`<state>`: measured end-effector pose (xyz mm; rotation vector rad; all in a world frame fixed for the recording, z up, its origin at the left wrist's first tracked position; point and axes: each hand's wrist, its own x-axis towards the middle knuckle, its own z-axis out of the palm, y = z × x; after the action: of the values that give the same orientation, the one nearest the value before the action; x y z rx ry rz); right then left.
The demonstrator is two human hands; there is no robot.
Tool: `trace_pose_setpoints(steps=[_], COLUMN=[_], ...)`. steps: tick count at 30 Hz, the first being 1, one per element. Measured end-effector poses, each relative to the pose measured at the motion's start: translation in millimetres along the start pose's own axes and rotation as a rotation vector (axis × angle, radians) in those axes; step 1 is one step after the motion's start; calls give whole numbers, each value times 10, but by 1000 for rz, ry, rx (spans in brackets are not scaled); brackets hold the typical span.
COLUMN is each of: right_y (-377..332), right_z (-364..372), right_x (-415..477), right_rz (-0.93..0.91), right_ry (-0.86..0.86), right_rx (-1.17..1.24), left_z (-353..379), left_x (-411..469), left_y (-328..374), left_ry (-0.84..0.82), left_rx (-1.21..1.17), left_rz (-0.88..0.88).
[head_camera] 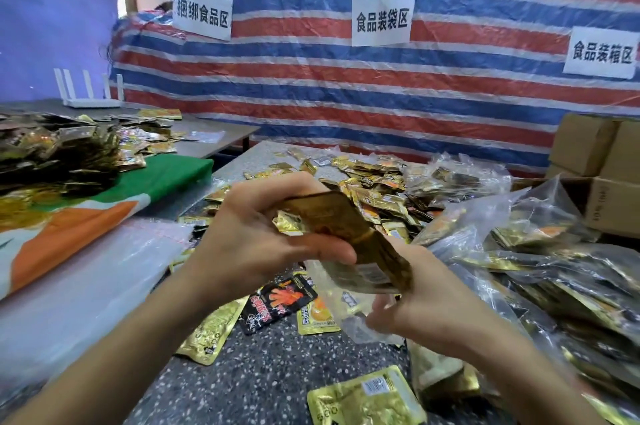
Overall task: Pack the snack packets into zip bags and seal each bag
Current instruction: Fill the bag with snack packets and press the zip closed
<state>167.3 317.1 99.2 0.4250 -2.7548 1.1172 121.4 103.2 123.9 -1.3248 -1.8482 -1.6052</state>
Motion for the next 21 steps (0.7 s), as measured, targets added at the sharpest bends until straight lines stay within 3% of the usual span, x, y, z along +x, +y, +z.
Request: trace_pose_setpoints(steps=[4,6,8,12,16,21], right_y=[-40,-99,-169,-155,-79,37], right_z=[-131,-153,-157,-181,-228,-232], right_x=[-36,-30,-26,7,4,43], right_rz=[106,69,7,-11,21,-36], right_ry=[-63,-95,-131,-129,-147,72], right_rx=[25,3,41,176,132,23], left_z=[1,49,66,77,43,-38], left_x=[24,11,6,-11,29,180], left_y=[-204,-277,-336,-393,-391,-294], left_ry=[-94,-155,-228,-494,-425,-362], left_rx=[277,425,500,338,385,435], left_rz=[89,79,-27,-316,-343,-397])
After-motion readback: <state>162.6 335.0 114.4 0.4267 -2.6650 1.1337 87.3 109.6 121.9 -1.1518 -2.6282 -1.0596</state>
